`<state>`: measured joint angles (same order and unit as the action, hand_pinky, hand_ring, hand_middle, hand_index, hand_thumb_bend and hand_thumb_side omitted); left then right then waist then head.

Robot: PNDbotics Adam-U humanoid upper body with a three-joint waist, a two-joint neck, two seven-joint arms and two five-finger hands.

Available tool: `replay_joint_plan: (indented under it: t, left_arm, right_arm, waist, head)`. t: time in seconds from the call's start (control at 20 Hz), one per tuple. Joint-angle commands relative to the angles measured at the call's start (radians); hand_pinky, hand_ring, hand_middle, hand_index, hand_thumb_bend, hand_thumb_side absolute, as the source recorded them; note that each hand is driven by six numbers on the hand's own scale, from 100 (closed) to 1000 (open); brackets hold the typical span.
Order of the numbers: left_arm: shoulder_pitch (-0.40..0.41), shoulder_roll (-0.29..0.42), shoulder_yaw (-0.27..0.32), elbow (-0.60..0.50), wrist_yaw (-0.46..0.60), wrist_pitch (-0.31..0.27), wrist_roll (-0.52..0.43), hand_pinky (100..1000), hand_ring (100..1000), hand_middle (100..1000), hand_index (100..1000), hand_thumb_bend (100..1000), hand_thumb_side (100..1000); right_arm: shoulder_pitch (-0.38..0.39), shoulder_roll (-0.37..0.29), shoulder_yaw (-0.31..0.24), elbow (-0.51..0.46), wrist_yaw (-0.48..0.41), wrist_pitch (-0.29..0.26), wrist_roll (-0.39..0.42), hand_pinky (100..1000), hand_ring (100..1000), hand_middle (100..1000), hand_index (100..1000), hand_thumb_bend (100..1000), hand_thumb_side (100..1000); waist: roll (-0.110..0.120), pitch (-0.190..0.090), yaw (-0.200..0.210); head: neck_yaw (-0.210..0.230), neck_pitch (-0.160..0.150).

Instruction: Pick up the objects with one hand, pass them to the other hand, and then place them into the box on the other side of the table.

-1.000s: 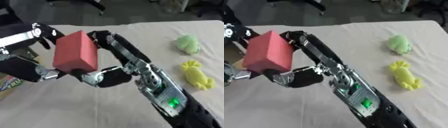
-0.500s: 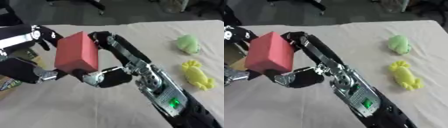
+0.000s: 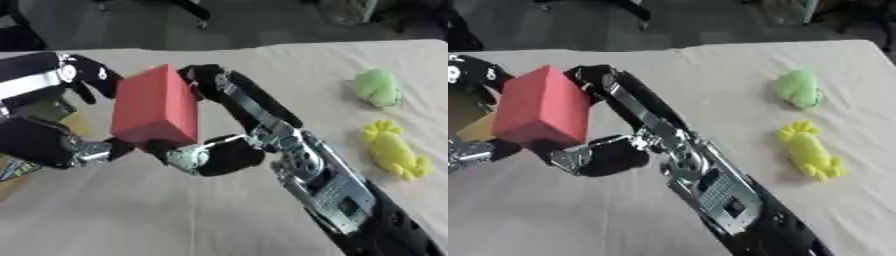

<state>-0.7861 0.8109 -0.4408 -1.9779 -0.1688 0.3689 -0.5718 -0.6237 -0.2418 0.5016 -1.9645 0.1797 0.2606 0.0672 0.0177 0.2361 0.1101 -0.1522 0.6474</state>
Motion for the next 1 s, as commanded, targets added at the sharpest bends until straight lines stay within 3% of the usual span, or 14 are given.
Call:
replay_joint_plan:
  t: [0.05,0.75,1.0]
  left_arm:
    - [-0.006,0.035,0.037,-0.022,0.008,-0.007,0.004,762,810,732,854,1000,737]
    - [0.043,0.07,0.059,-0.022,0.047,-0.082,0.032,753,809,728,847,1000,718]
    - [0.036,0.062,0.062,-0.022,0.016,-0.101,0.041,755,810,726,851,1000,685]
  right_arm:
    - [-0.004,-0.017,0.006,0.003,0.002,0.003,0.005,724,518,469,555,100,150]
    - [-0.003,-0.017,0.007,0.001,0.001,0.005,0.008,722,517,469,553,100,150]
    - [-0.004,-0.015,0.008,-0.001,-0.002,0.005,0.01,722,517,469,553,100,150]
  waist:
    - [0.002,-0.011,-0.001]
    - [0.002,-0.004,-0.004]
    - [0.001,-0.003,-0.004]
  head:
    - [0.001,-0.003]
    - [-0.011,0.002]
    - [-0.01,0.002]
